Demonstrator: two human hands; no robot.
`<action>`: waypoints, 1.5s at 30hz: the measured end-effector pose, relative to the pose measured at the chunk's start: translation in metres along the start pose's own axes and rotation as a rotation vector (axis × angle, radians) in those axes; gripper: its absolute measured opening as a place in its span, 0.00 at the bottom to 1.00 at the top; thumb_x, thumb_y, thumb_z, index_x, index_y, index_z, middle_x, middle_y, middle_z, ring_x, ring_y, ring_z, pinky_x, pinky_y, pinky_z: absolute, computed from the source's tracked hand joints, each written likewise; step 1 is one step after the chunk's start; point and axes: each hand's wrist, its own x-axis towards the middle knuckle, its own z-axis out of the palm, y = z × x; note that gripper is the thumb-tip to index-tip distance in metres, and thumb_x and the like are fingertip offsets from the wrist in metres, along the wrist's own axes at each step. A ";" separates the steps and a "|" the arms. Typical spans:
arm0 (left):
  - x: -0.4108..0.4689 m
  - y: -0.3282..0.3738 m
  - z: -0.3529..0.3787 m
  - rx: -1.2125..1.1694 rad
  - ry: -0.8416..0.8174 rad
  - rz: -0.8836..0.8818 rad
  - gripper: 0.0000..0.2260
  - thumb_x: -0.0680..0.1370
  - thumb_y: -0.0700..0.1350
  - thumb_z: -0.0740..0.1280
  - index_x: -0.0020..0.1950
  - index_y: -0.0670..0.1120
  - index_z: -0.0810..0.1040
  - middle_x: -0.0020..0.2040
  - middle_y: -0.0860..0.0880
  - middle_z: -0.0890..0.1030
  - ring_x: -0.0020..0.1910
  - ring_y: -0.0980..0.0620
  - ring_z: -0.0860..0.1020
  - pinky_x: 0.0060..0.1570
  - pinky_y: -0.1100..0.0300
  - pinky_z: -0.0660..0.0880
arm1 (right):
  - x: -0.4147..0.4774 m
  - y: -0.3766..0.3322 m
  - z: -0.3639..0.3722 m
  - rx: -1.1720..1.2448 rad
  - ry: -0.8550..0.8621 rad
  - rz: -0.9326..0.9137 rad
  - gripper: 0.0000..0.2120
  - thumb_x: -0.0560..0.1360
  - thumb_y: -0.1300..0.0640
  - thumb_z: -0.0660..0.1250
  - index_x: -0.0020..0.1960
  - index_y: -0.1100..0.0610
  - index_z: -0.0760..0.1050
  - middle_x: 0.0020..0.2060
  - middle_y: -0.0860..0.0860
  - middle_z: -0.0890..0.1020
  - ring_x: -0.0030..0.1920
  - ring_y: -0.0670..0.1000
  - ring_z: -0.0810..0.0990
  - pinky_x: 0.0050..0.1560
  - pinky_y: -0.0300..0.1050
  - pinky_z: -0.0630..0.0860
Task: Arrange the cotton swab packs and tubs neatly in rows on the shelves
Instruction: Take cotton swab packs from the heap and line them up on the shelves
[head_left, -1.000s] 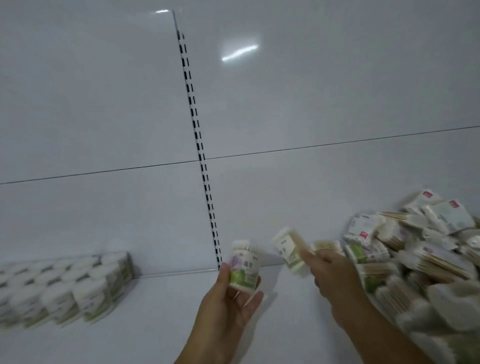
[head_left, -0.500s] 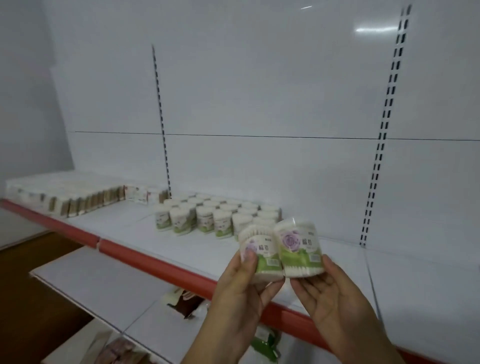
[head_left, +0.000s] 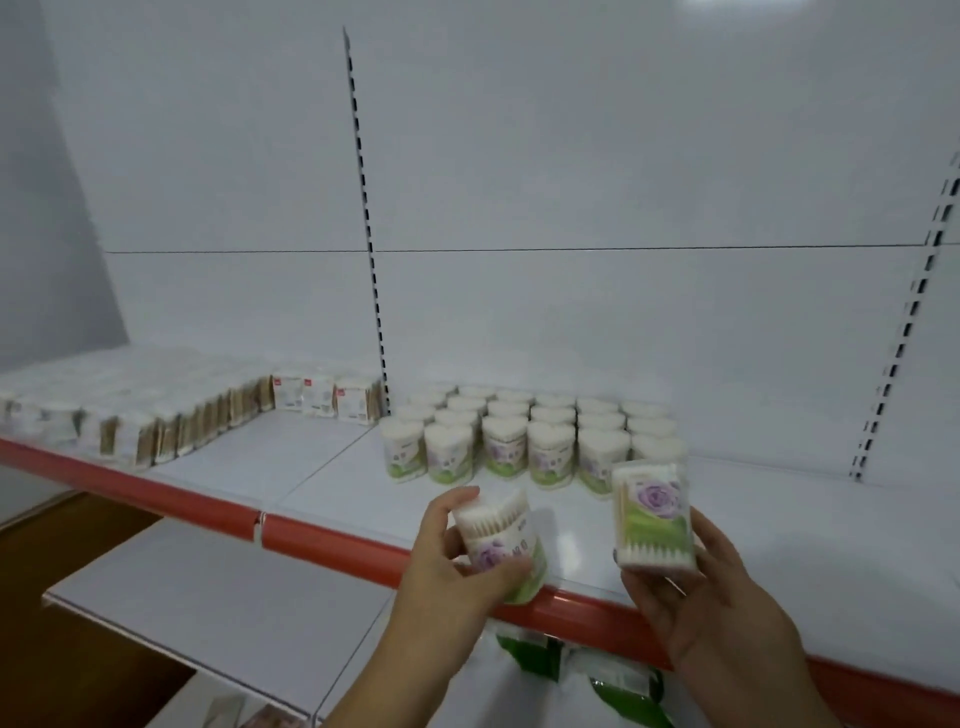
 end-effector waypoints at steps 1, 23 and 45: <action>0.011 -0.001 -0.002 0.066 -0.015 0.023 0.27 0.69 0.33 0.76 0.59 0.56 0.73 0.53 0.49 0.81 0.45 0.50 0.82 0.38 0.61 0.79 | 0.004 0.000 0.004 0.022 0.019 -0.025 0.22 0.53 0.53 0.79 0.46 0.53 0.82 0.38 0.56 0.85 0.33 0.55 0.85 0.27 0.48 0.80; 0.196 0.016 -0.013 1.678 -0.406 0.589 0.20 0.72 0.65 0.64 0.55 0.54 0.68 0.60 0.56 0.74 0.66 0.53 0.68 0.71 0.49 0.55 | 0.108 0.036 0.018 -1.277 -0.048 -0.193 0.25 0.65 0.48 0.78 0.58 0.41 0.72 0.46 0.39 0.84 0.46 0.41 0.82 0.49 0.38 0.78; 0.179 0.070 0.168 1.444 -1.223 0.819 0.52 0.53 0.84 0.42 0.71 0.62 0.63 0.71 0.62 0.66 0.68 0.59 0.67 0.69 0.61 0.62 | 0.013 -0.128 -0.022 -2.514 0.419 -0.235 0.23 0.79 0.46 0.59 0.71 0.54 0.66 0.64 0.54 0.71 0.64 0.55 0.69 0.62 0.51 0.69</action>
